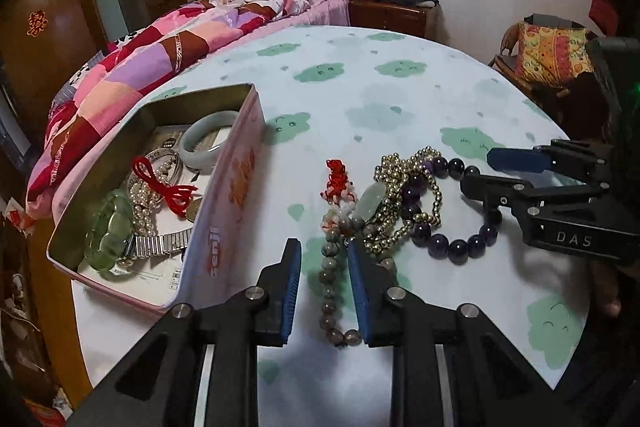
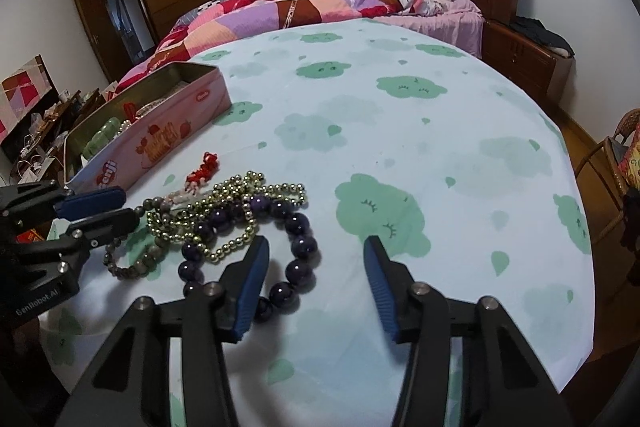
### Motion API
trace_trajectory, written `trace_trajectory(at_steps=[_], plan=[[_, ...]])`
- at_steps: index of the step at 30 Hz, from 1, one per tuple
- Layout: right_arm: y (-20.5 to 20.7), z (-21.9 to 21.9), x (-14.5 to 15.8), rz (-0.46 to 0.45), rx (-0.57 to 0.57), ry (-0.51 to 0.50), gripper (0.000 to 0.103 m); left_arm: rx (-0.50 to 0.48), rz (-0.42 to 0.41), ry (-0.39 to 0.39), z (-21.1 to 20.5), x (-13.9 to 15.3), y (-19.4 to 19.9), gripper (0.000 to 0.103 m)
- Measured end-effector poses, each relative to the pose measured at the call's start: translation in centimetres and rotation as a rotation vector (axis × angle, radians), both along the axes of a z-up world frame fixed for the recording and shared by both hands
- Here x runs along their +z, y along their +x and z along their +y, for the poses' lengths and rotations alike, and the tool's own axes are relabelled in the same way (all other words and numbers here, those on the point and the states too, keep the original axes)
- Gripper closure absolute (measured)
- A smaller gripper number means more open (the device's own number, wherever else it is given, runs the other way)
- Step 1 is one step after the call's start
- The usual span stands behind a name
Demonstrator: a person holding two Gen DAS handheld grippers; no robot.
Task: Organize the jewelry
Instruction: 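Grasp the grey bead strand with the left gripper while the right grasps the purple bead bracelet, then carry the grey bead strand over the tin with the left gripper while the right lifts the purple bracelet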
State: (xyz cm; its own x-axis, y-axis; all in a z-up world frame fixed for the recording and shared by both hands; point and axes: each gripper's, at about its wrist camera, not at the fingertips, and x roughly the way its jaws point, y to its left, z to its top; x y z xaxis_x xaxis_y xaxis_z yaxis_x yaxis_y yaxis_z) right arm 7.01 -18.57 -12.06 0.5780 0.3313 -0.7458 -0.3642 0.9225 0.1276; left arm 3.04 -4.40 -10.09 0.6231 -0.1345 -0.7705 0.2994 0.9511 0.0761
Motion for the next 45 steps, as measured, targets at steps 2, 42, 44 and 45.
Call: trace_trajectory(at_steps=[2, 42, 44, 45], plan=[[0.0, 0.1, -0.1, -0.003, 0.000, -0.004, 0.049, -0.004, 0.021, 0.003, 0.0, -0.5, 0.0, 0.078], [-1.7, 0.8, 3.0, -0.156, 0.003, -0.046, 0.086, 0.023, -0.095, -0.170, 3.6, 4.9, -0.4, 0.095], [-1.9, 0.7, 3.9, -0.179, -0.002, -0.036, 0.086, 0.025, -0.103, -0.174, 3.7, 5.2, -0.5, 0.095], [-1.9, 0.8, 4.2, -0.186, -0.001, -0.035, 0.086, 0.027, -0.108, -0.174, 3.8, 5.3, -0.5, 0.095]])
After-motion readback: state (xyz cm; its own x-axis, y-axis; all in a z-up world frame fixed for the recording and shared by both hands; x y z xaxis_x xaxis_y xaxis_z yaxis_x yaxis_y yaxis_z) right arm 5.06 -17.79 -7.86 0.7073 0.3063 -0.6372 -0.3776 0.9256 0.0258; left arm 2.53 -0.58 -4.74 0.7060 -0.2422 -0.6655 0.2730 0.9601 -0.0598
